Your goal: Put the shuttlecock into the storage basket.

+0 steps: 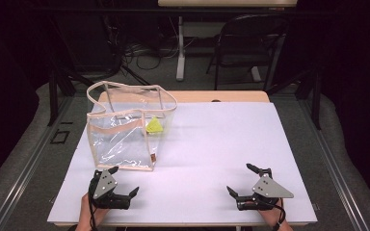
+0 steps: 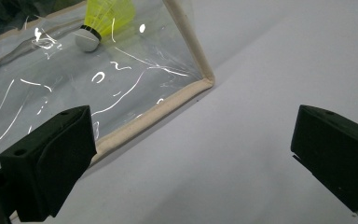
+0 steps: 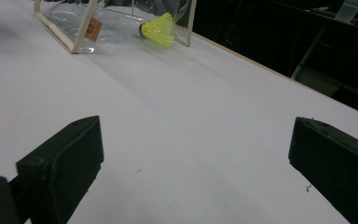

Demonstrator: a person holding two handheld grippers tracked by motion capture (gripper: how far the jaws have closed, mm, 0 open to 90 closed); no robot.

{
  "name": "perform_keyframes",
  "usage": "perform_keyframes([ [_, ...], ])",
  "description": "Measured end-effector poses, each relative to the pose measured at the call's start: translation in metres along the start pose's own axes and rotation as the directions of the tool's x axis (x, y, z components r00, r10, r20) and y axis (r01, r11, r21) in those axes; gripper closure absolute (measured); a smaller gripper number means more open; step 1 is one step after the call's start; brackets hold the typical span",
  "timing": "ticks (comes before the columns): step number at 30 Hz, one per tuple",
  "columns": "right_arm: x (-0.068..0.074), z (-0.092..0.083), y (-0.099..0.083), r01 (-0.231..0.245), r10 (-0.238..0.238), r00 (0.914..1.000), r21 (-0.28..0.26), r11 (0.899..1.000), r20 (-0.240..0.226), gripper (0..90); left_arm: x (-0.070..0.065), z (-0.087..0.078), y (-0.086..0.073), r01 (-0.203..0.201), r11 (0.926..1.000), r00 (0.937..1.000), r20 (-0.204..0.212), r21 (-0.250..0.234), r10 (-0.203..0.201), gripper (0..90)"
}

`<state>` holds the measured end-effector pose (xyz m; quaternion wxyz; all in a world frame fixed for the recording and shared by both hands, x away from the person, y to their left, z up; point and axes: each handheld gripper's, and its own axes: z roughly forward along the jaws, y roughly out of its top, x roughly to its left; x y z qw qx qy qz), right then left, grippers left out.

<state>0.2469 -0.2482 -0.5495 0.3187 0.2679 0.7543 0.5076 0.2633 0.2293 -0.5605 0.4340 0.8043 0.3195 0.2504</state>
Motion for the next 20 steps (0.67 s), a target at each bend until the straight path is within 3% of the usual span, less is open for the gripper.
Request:
perform_keyframes([
  [10, -0.0001, 0.0006, -0.0004, 0.000, 0.000, 1.0000, 0.003, 1.000, -0.003, 2.6, 0.0036, -0.0014, -0.0050, 0.015, 0.9986, 0.9999, 0.007, -0.050, -0.015, 0.0],
  [20, -0.0005, 0.0013, -0.0011, 0.001, -0.001, 1.0000, 0.009, 1.000, -0.006, 2.5, 0.0052, 0.0001, -0.0050, 0.017, 0.9983, 0.9996, 0.024, -0.055, -0.015, 0.0],
])
